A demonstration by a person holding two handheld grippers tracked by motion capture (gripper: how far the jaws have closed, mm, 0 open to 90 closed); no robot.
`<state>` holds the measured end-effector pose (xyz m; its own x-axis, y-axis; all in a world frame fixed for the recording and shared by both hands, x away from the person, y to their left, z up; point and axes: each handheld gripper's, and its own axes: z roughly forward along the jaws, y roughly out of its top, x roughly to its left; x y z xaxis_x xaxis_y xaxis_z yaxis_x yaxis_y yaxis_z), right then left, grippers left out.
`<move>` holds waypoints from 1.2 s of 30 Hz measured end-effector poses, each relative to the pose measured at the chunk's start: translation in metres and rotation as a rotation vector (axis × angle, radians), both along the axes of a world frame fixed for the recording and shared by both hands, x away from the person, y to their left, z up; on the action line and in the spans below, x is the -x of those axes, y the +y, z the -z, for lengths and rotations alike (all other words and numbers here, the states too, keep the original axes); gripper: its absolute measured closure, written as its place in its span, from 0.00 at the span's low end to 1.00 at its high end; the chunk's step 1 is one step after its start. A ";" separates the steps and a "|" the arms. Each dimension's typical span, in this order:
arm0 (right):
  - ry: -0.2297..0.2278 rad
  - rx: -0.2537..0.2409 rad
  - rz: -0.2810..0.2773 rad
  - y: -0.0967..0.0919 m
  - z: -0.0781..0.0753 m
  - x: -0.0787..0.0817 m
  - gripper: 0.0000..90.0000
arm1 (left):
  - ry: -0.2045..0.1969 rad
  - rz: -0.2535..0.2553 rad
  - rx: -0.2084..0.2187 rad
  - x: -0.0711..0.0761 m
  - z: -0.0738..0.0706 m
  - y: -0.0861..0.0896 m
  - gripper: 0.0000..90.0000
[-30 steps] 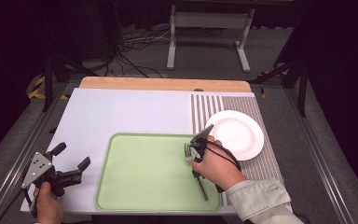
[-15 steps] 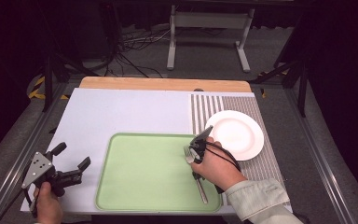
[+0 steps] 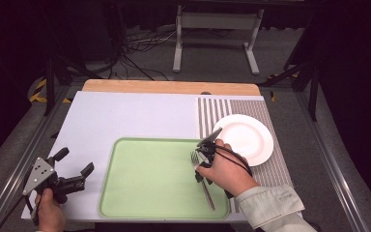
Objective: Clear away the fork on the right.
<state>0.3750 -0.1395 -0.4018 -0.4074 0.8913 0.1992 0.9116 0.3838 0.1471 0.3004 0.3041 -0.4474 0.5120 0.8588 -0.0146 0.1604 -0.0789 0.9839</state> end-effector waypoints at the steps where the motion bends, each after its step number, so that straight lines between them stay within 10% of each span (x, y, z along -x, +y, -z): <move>1: -0.063 -0.006 -0.044 0.000 0.000 0.001 0.51 | 0.000 0.000 0.000 0.000 0.000 0.000 0.00; 6: -0.190 -0.051 -0.154 0.002 -0.003 0.003 0.35 | 0.000 0.000 0.000 0.000 0.000 0.000 0.00; 10: -0.342 -0.082 -0.343 0.003 -0.005 0.001 0.27 | 0.000 0.000 0.000 0.000 0.000 0.000 0.00; 20: -0.514 -0.122 -0.647 0.000 -0.009 -0.005 0.66 | -0.001 0.001 0.000 0.000 0.000 0.000 0.00; 26: -0.527 -0.127 -0.720 0.001 -0.004 -0.008 0.96 | 0.001 0.000 -0.002 0.000 0.000 0.000 0.00; 36: -0.453 -0.124 -0.725 0.001 0.020 -0.016 1.00 | 0.001 -0.001 0.000 0.000 0.000 0.001 0.00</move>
<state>0.3912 -0.1383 -0.4216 -0.9307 0.3633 -0.0412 0.2915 0.8053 0.5163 0.3002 0.3048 -0.4472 0.5113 0.8593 -0.0145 0.1612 -0.0793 0.9837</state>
